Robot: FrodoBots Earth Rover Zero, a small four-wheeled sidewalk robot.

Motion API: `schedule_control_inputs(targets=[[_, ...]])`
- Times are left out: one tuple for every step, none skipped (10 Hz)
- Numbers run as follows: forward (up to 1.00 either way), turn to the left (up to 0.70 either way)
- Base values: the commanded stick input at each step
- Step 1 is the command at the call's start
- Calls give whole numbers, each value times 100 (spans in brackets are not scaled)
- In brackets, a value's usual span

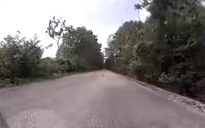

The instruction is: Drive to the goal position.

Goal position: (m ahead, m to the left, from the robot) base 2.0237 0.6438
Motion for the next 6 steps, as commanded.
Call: schedule_control_inputs(targets=[[50, 0], [50, 0], [50, 0], [50, 0], [50, 0], [50, 0]])
